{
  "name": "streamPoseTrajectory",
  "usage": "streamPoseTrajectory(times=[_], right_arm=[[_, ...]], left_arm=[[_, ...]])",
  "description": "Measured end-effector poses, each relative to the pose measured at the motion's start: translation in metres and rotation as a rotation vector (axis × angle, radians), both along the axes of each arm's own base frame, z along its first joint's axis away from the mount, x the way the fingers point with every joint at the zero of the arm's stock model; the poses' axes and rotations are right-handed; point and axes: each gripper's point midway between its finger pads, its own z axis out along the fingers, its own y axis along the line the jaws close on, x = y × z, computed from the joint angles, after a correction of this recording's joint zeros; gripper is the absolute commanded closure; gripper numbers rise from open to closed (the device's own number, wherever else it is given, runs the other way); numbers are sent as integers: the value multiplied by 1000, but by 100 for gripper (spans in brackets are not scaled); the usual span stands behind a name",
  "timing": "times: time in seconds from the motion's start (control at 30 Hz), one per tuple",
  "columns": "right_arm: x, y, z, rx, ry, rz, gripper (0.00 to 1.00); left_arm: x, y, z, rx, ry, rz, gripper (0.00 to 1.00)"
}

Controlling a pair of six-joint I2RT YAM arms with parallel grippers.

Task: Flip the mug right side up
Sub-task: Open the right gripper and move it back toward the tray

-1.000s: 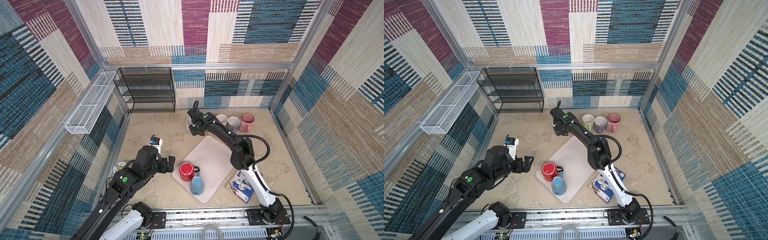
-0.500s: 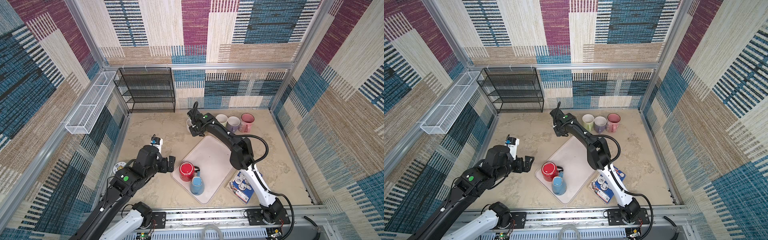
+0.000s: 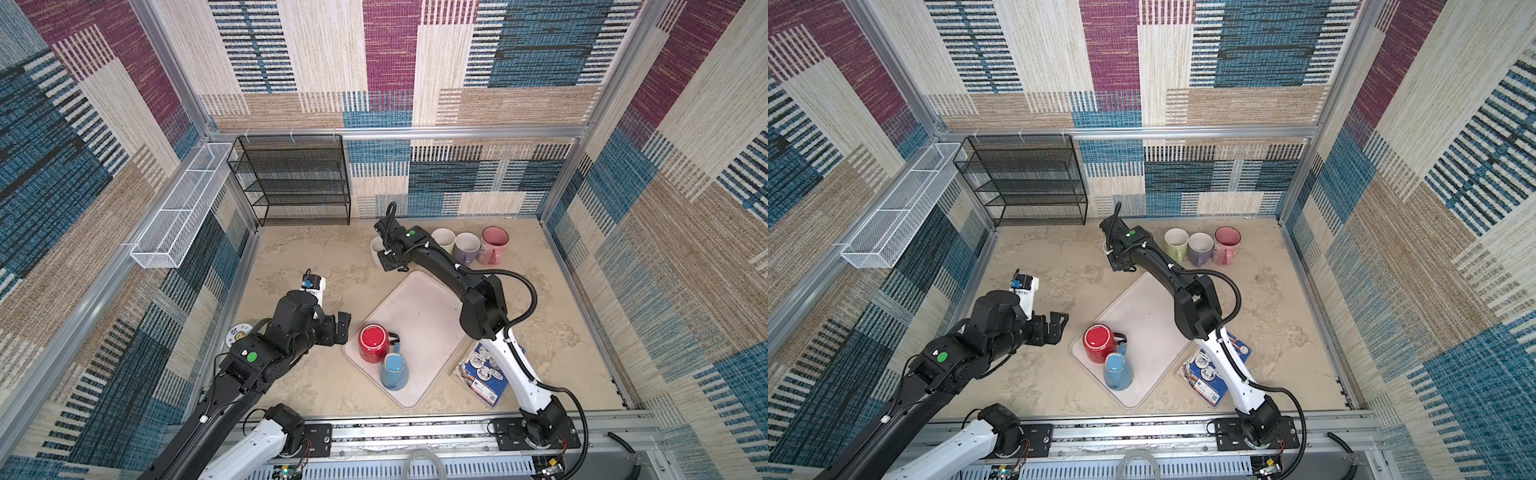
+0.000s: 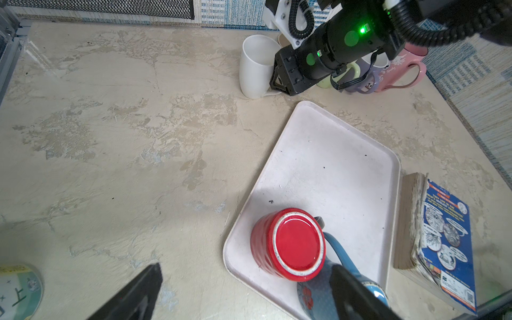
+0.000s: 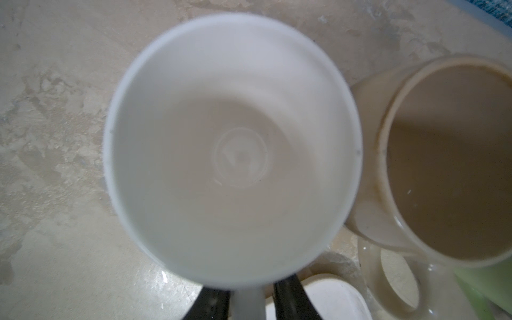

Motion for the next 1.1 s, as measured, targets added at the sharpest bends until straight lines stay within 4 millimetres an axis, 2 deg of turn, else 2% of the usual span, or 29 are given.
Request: streamPoseTrajectory(times=[0.3, 0.43, 0.53, 0.93, 1.1], right_arm=[[2, 1, 1, 7, -9, -1, 70], [5, 1, 3, 14, -18, -4, 65], [5, 1, 7, 19, -23, -5, 57], [-1, -1, 40, 65, -66, 1, 42], [-10, -3, 55, 85, -79, 10, 39]], left_arm=[[0, 0, 0, 0, 0, -1, 0], [0, 0, -1, 3, 4, -1, 0], [1, 0, -1, 3, 5, -1, 0], [2, -3, -6, 13, 26, -14, 6], [2, -12, -13, 13, 78, -49, 15]])
